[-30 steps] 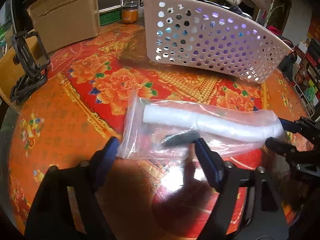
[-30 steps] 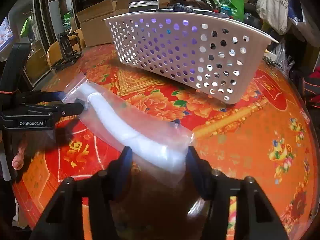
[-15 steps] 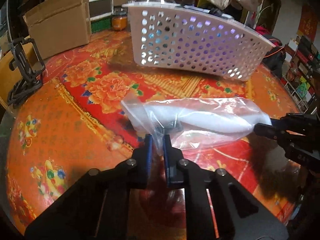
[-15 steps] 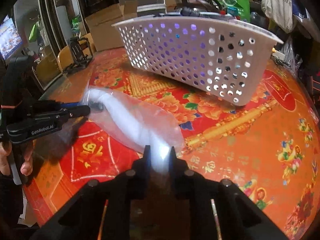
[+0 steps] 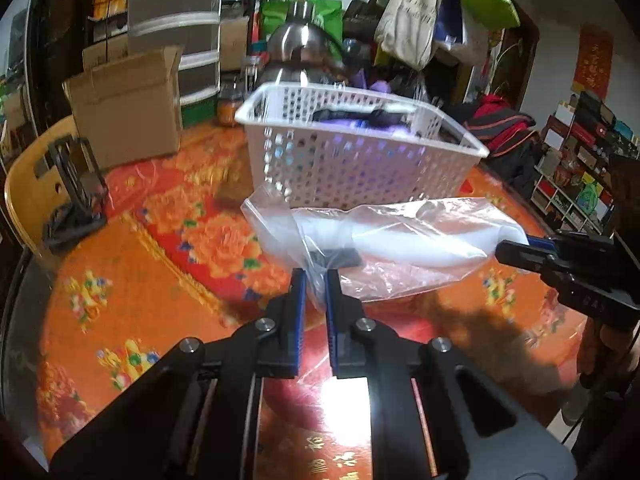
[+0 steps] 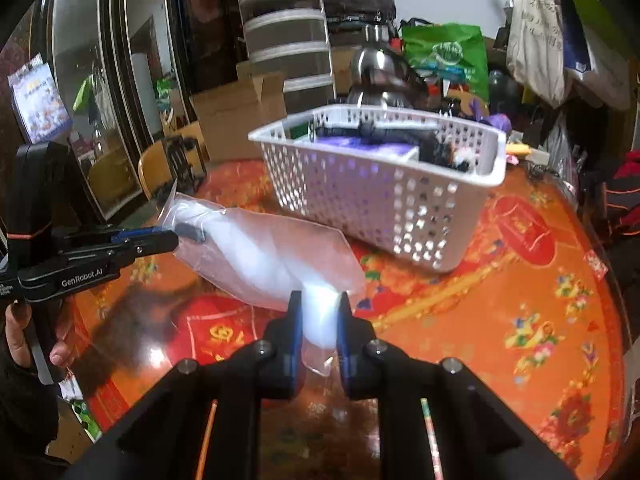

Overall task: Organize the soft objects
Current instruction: 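Carry the clear bag into the white basket and open both grippers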

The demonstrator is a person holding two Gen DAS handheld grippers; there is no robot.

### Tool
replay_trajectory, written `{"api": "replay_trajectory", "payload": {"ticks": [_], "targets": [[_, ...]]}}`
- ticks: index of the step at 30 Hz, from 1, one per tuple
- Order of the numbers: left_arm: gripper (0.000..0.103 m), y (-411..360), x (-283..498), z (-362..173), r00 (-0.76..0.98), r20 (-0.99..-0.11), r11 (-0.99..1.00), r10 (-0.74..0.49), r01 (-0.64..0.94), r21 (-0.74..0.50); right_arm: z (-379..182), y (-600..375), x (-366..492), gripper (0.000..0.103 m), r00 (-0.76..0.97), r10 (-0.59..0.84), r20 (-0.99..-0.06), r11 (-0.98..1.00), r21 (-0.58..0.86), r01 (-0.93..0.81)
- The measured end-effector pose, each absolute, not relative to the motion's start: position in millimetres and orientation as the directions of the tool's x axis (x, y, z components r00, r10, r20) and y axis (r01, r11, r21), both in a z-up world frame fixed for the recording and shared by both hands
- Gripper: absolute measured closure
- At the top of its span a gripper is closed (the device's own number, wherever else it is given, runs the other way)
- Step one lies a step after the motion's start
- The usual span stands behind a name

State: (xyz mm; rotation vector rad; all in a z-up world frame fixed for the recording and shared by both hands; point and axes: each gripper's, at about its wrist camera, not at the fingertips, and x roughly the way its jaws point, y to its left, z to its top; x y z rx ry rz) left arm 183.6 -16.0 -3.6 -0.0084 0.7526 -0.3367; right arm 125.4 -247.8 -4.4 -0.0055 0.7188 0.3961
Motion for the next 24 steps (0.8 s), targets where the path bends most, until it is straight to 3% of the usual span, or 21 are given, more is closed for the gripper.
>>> {"api": "replay_trajectory", "payload": {"ticks": [14,24], "targets": [[0.095,-39,241,89,0.733,-0.593,0.938,-0.334,0.318,-0.136,74,-275,183,0.090,0.738,0.326,-0.591,0.941,0.126,-0.315],[0.095,-73,369,119,0.694,-0.654,0.949,-0.300,0.283,-0.136,94,-298,287,0.090,0.738,0.229,-0.635,0.970,0.088,-0.225]]}}
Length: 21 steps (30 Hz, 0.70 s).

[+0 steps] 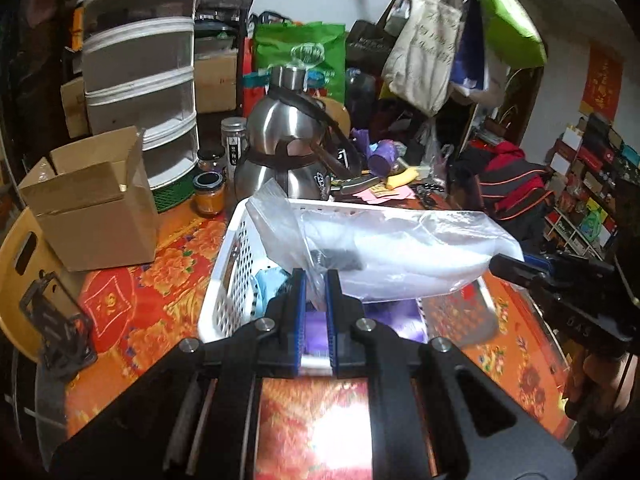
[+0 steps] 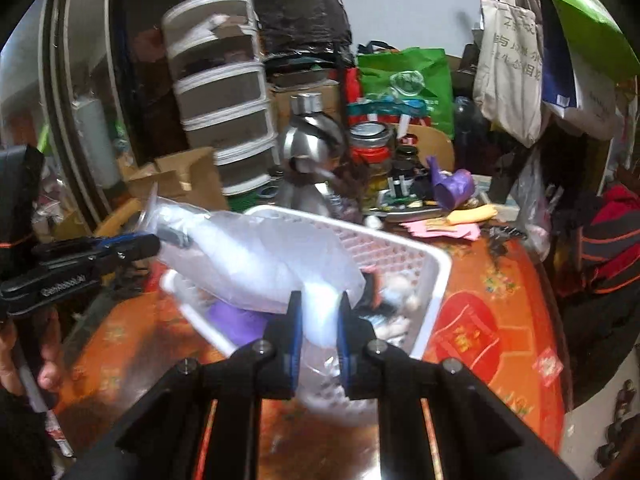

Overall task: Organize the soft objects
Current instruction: 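Carry the clear bag into the white basket and open both grippers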

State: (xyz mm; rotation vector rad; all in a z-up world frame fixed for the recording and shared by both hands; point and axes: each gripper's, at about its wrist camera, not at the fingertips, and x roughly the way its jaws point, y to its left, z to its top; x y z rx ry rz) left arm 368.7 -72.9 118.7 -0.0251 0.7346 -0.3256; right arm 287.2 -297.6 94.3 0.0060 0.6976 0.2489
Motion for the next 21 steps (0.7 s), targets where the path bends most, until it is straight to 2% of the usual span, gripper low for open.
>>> {"api": "replay_trajectory", "payload": {"ticks": [9,21], "targets": [[0.095,-110,450,73,0.630,-0.743,0.969,-0.224,0.229,-0.098,61,-303,352,0.090,0.701,0.105,-0.706,0.991,0.016,-0.133],[0.093,-122,472,40,0.602,-0.781,0.978,-0.165,0.203,-0.051,38,-305,377,0.090,0.681,0.075,-0.729,0.993,-0.007,-0.116]]}}
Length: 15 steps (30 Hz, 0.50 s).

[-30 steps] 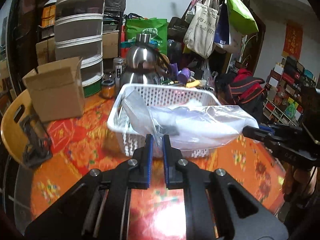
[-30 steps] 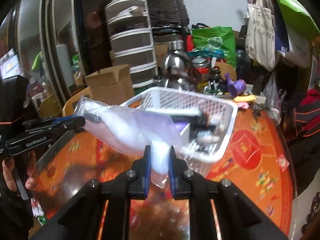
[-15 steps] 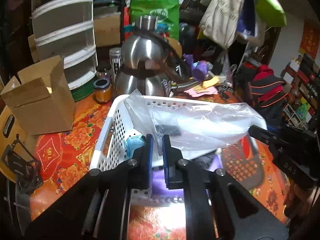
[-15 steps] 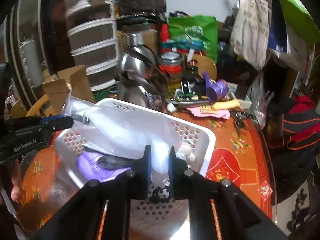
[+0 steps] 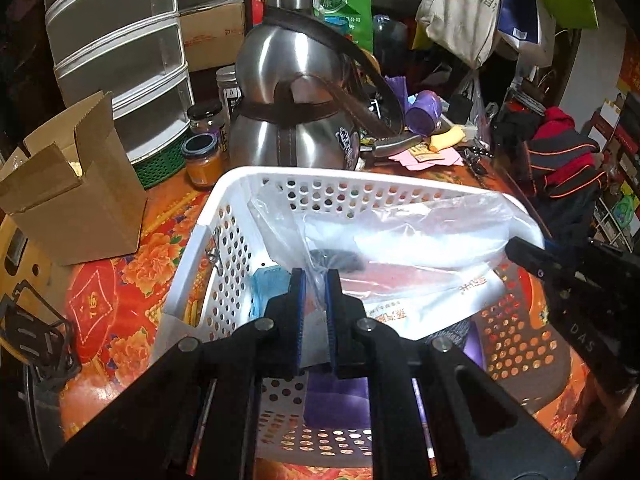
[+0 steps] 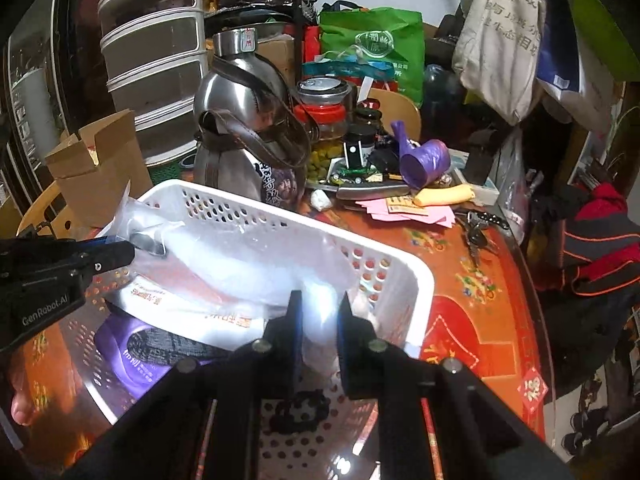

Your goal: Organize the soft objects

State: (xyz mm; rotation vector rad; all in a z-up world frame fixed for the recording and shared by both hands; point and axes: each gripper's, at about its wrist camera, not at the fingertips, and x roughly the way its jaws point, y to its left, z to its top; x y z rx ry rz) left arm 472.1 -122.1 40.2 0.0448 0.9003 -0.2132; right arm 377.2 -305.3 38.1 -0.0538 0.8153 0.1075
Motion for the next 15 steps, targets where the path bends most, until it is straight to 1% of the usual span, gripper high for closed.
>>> {"api": "replay_trajectory", "payload": {"ticks": [1,2,3,4,5,6,7,8,9,10,11,12,15], "targets": [[0.090,-121,472,39,0.599,-0.784,0.979,-0.163,0.198,-0.053,37,-307,378,0.088,0.675,0.088,-0.732,0.993,0.011,-0.117],[0.085,-119,472,37,0.599,-0.785,0.981,-0.162,0.187,-0.060,37,-309,377,0.081,0.677,0.087,-0.731,0.994,0.019,-0.107],[0.082,-117,471,37,0.608,-0.779,0.982,-0.155,0.179,-0.055,39,-311,375,0.078,0.691,0.083,-0.718,0.995,0.025,-0.094],[0.072,-116,468,38,0.620,-0.771,0.983,-0.147,0.177,-0.045,41,-313,372,0.068,0.705,0.076,-0.706,0.996,0.024,-0.084],[0.059,-116,466,38,0.634,-0.762,0.985,-0.132,0.172,-0.028,43,-315,369,0.053,0.717,0.068,-0.694,0.997,0.022,-0.073],[0.053,-115,464,39,0.639,-0.759,0.985,-0.125,0.169,-0.020,44,-317,367,0.044,0.725,0.065,-0.686,0.997,0.023,-0.068],[0.044,-113,462,40,0.641,-0.757,0.985,-0.126,0.170,-0.020,44,-317,365,0.029,0.725,0.071,-0.685,0.997,0.028,-0.071],[0.034,-112,460,42,0.645,-0.753,0.984,-0.131,0.174,-0.022,44,-317,364,0.025,0.722,0.077,-0.687,0.997,0.032,-0.076],[0.027,-111,456,45,0.660,-0.740,0.984,-0.131,0.176,-0.017,45,-317,362,0.025,0.724,0.077,-0.686,0.997,0.032,-0.076],[0.015,-110,453,47,0.671,-0.731,0.985,-0.127,0.174,-0.011,46,-317,358,0.021,0.729,0.077,-0.680,0.997,0.033,-0.074],[0.007,-108,449,50,0.680,-0.721,0.985,-0.130,0.174,-0.013,46,-317,354,0.009,0.731,0.088,-0.677,0.996,0.043,-0.079],[0.006,-106,445,52,0.686,-0.714,0.984,-0.141,0.178,-0.023,45,-317,353,0.001,0.723,0.090,-0.685,0.996,0.045,-0.081],[0.005,-101,435,54,0.690,-0.706,0.982,-0.160,0.183,-0.045,41,-321,349,0.000,0.712,0.102,-0.695,0.995,0.073,-0.071]]}}
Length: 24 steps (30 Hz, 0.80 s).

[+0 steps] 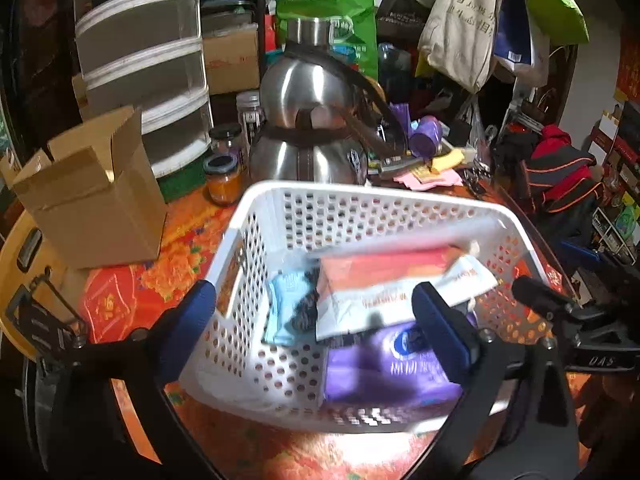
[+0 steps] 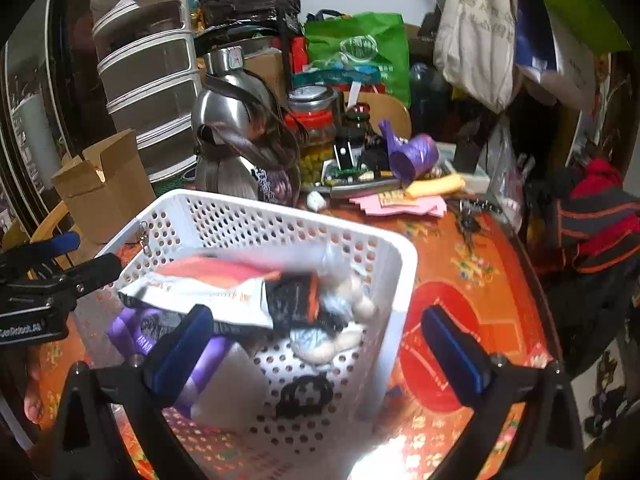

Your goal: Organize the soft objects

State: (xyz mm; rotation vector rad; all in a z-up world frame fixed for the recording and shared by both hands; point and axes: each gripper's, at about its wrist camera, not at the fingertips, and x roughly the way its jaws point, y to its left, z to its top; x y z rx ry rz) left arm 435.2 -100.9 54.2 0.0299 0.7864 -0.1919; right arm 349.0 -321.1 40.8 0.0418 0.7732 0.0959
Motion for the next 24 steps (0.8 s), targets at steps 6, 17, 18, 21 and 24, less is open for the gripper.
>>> {"api": "replay_trajectory", "payload": {"ticks": [6,17,18,21,24], "targets": [[0.000,-94,418,54,0.686,-0.713,0.983,-0.144,0.179,-0.026,47,-326,329,0.000,0.738,0.124,-0.663,0.992,0.103,-0.075],[0.000,-73,296,78,0.757,-0.640,0.979,-0.127,0.198,0.039,58,-313,219,0.000,0.772,0.122,-0.624,0.993,0.075,-0.096],[0.000,-69,279,78,0.764,-0.629,0.977,-0.144,0.209,0.030,61,-310,199,0.000,0.782,0.118,-0.612,0.993,0.072,-0.093],[0.000,-56,231,80,0.792,-0.599,0.983,-0.119,0.181,0.043,66,-306,150,0.000,0.789,0.106,-0.605,0.994,0.083,-0.070],[0.000,-45,186,84,0.807,-0.582,0.986,-0.100,0.158,0.050,71,-305,109,0.000,0.810,0.085,-0.580,0.994,0.106,-0.028]]}}
